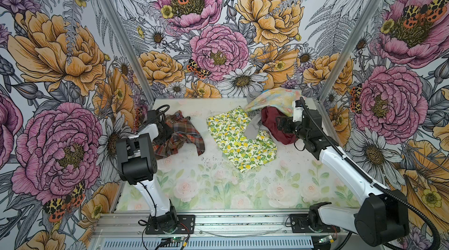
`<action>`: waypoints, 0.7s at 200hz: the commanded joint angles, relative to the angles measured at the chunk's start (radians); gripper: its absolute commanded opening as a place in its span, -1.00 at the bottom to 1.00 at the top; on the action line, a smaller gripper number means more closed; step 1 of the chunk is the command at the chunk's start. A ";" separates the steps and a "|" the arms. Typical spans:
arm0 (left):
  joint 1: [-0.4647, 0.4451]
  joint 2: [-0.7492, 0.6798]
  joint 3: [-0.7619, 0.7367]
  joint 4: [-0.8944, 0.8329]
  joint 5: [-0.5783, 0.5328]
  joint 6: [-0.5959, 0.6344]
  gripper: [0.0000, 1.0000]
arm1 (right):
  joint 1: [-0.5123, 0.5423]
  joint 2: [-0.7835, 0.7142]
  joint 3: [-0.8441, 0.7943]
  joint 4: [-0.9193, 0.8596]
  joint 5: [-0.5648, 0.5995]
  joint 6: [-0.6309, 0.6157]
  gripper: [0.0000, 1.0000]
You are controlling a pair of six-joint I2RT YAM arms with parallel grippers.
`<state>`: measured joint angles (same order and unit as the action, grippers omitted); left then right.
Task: Pick out a specific cloth from the pile
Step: 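Lower the plaid shirt onto the table away from the pile with the left gripper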
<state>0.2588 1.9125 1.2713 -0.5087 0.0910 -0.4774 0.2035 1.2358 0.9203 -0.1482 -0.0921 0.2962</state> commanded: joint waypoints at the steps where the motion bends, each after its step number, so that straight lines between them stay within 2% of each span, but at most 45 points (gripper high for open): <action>1: 0.008 0.098 0.088 -0.051 -0.002 -0.044 -1.00 | 0.004 0.010 0.003 0.007 -0.021 -0.026 0.81; 63: 0.019 0.283 0.312 -0.089 -0.004 -0.092 -1.00 | 0.007 0.023 0.008 0.007 -0.004 -0.047 0.84; 98: 0.020 0.318 0.369 -0.101 0.000 -0.088 -1.00 | 0.006 0.036 0.029 0.007 -0.004 -0.043 0.84; 110: 0.015 0.296 0.362 -0.101 -0.004 -0.068 -0.76 | 0.006 0.035 0.032 0.007 -0.006 -0.039 0.84; 121: 0.005 0.261 0.349 -0.099 -0.027 -0.044 -0.40 | 0.007 0.034 0.034 0.007 -0.005 -0.034 0.84; 140: -0.014 0.196 0.337 -0.099 -0.070 0.006 -0.15 | 0.006 0.032 0.037 0.007 -0.010 -0.022 0.84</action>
<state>0.2569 2.1571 1.6421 -0.5716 0.0933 -0.5335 0.2062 1.2652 0.9207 -0.1486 -0.1009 0.2680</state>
